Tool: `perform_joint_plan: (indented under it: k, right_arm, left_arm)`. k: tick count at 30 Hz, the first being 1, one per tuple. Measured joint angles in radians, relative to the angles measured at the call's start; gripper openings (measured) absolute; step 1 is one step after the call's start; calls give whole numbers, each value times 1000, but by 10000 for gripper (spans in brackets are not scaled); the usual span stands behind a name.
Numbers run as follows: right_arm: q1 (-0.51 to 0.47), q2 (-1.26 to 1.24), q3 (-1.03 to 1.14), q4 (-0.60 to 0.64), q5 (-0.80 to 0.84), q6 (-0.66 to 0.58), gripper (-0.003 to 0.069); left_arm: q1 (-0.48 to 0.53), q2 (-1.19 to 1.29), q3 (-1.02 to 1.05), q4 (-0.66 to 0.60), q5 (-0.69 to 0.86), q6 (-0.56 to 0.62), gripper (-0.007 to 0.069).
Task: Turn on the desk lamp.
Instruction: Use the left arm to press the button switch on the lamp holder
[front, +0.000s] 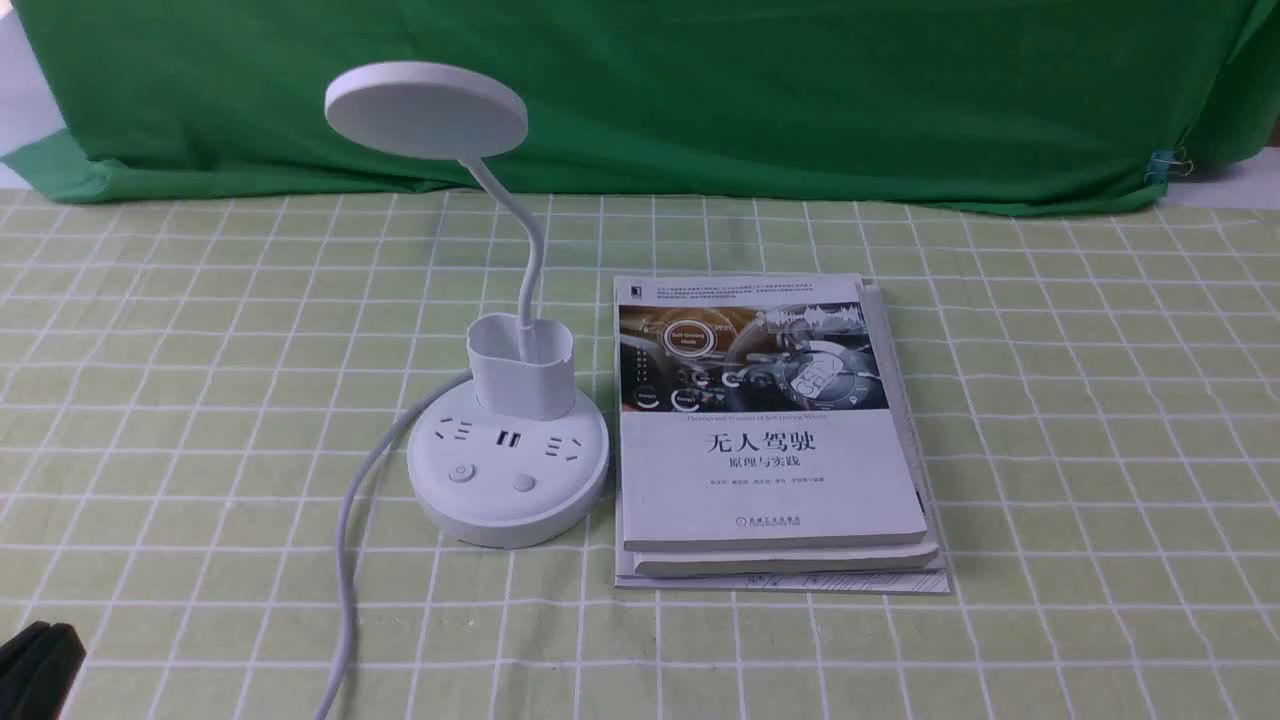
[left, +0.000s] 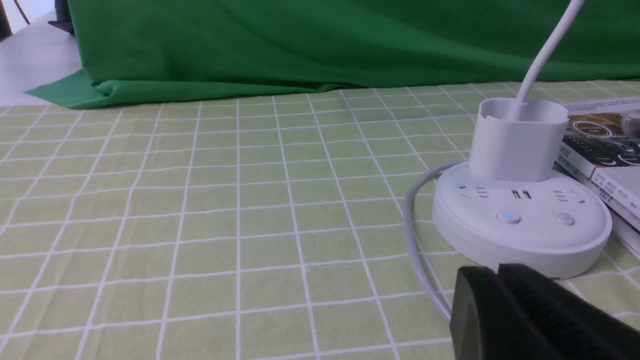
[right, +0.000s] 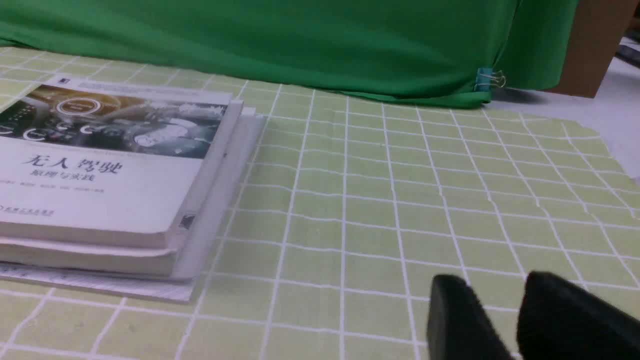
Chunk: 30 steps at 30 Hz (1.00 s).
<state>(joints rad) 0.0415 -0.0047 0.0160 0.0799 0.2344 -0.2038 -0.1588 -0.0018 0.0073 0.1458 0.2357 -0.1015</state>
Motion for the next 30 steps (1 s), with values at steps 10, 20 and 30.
perform_joint_plan:
  k: [10,20,30]
  right_arm:
    - [0,0,0,0,0,0,245]
    - [0,0,0,0,0,0,245]
    - [0,0,0,0,0,0,245]
  left_arm:
    - [0,0,0,11,0,1,19]
    - [0,0,0,11,-169,0,19]
    - [0,0,0,-62,-514,-72,19]
